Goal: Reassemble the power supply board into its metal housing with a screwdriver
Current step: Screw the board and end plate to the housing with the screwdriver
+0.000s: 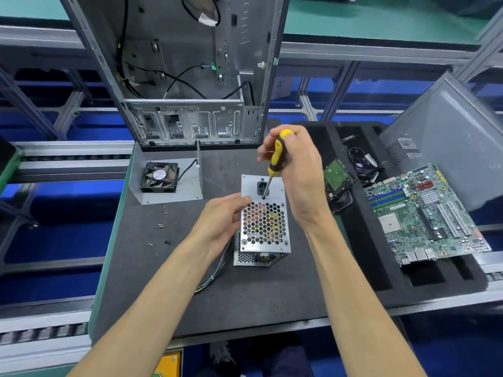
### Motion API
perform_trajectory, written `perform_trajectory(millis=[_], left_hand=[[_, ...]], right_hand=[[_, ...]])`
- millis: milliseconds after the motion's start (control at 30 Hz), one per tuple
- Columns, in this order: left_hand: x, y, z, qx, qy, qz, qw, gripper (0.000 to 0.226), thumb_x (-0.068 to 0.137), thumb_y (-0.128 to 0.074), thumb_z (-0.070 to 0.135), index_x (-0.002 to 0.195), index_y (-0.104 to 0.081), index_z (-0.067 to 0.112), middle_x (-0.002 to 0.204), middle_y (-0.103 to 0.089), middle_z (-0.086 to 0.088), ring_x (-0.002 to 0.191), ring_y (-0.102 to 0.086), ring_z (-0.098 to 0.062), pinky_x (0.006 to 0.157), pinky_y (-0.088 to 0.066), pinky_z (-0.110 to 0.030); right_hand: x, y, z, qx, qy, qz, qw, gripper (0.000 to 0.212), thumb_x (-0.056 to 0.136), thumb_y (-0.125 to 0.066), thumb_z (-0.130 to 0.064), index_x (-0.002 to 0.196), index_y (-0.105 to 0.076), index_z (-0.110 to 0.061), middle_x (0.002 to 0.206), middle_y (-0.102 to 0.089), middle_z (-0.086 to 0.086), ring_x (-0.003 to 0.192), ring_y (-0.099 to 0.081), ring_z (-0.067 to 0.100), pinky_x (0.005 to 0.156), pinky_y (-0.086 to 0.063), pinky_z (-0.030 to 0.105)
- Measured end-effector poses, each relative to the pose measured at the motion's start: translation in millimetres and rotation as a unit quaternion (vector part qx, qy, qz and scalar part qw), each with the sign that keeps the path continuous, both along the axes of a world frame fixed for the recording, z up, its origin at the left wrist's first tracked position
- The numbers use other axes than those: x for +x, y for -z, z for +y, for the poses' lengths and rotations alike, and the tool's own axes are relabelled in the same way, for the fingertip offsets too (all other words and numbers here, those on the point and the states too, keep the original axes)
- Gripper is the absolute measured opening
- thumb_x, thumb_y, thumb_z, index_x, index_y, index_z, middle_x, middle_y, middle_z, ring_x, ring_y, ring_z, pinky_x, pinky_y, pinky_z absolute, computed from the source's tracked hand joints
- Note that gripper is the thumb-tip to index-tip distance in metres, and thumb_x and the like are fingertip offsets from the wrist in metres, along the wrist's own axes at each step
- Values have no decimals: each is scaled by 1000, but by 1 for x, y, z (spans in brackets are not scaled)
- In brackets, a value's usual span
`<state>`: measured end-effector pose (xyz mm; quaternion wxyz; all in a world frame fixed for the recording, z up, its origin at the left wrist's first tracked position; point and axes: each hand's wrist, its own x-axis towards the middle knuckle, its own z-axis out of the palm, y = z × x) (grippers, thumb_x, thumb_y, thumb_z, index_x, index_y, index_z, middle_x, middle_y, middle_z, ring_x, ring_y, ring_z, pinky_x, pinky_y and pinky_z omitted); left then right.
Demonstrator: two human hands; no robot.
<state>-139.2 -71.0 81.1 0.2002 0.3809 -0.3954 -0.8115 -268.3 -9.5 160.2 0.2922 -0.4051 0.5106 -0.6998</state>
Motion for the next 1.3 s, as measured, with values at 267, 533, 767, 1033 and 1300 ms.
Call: perform_trajectory(millis=[267, 533, 767, 1033, 1300], left_hand=[[-1, 1, 0, 0, 1, 0, 1000, 19, 97, -60, 10, 108, -75, 3, 103, -77, -12, 87, -75, -17, 73, -58, -26], [-3, 5, 0, -3, -1, -1, 1000, 18, 96, -62, 10, 103, -76, 3, 101, -77, -13, 85, -74, -16, 73, -58, -25], [-9, 4, -1, -11, -7, -6, 1000, 16, 96, -62, 10, 97, -77, 4, 98, -78, -12, 83, -74, -16, 71, -58, -23], [-9, 1, 5, -126, 12, -76, 989, 22, 99, -60, 24, 92, -80, 17, 93, -79, -2, 78, -74, -13, 62, -56, -20], [2, 39, 1, -326, -33, -301, 895, 33, 100, -52, 43, 125, -55, 22, 118, -59, -2, 117, -56, -24, 102, -45, -42]], right_hand=[[0, -1, -4, 25, -8, 36, 999, 32, 105, -35, -27, 115, -63, -19, 74, -50, -8, 68, -42, 13, 65, -36, 28], [-7, -3, -8, 35, 37, -13, 999, 19, 100, -36, -28, 90, -49, -18, 66, -44, -14, 61, -37, 10, 60, -32, 26], [9, 7, 0, 15, 102, 69, 992, 21, 110, -33, -18, 97, -49, -19, 77, -42, -2, 70, -37, 21, 68, -36, 33], [8, -6, 2, 5, 110, 10, 994, 21, 107, -33, -29, 93, -48, -23, 69, -35, 0, 59, -30, 18, 55, -30, 32], [-5, 30, 15, 440, 133, 379, 803, 57, 86, -66, -68, 106, -52, -17, 111, -52, 0, 104, -53, 25, 76, -40, 37]])
